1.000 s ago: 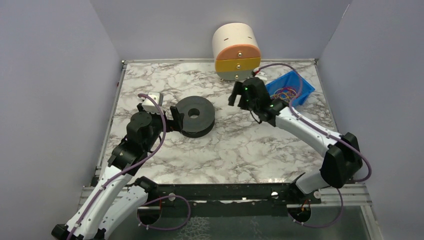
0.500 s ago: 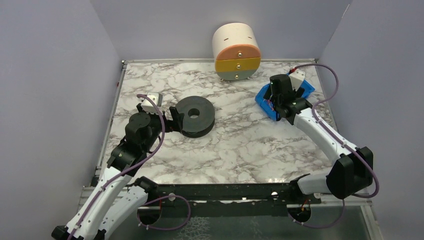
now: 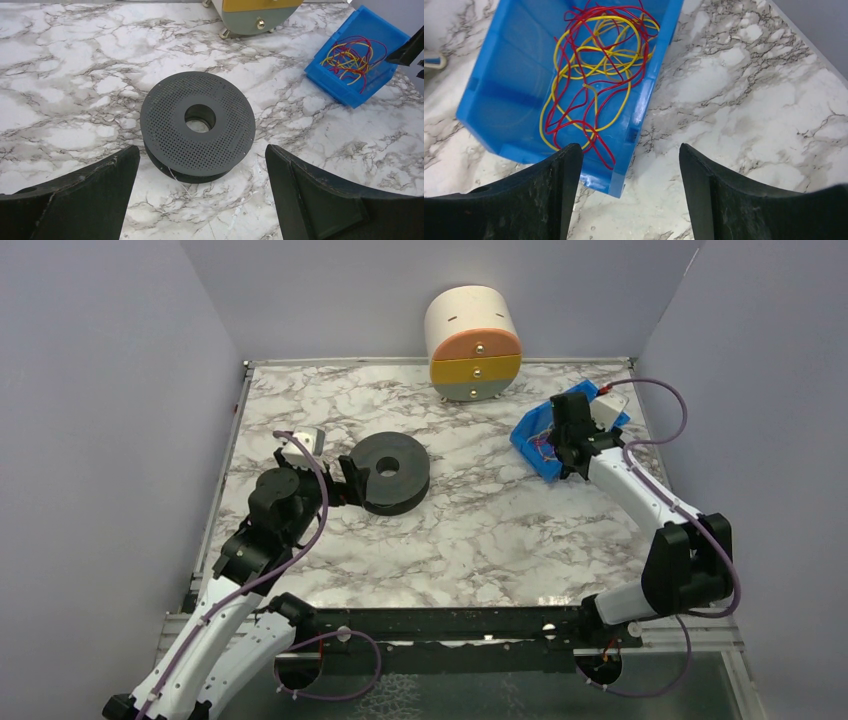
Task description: Wrap the cables
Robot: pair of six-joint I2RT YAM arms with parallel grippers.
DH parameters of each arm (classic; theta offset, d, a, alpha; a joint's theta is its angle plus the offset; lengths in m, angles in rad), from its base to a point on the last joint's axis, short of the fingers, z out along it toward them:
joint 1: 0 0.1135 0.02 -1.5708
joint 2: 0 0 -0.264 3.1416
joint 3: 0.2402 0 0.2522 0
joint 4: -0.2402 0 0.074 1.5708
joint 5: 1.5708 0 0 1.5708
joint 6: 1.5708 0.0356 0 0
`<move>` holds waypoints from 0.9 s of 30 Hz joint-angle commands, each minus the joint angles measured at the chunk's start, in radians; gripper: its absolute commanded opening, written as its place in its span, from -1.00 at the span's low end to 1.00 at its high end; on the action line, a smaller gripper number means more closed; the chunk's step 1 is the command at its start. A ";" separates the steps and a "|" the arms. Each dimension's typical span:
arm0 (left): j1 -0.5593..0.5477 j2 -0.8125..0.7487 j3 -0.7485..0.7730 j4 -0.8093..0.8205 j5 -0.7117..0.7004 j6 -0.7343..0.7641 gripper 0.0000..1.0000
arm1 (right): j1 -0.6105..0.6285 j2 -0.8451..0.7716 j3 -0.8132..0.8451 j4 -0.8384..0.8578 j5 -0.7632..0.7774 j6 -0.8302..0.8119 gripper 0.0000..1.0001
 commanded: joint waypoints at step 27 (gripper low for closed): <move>0.004 -0.021 -0.008 0.023 0.027 0.000 0.98 | -0.055 0.130 -0.043 0.048 -0.093 0.058 -0.53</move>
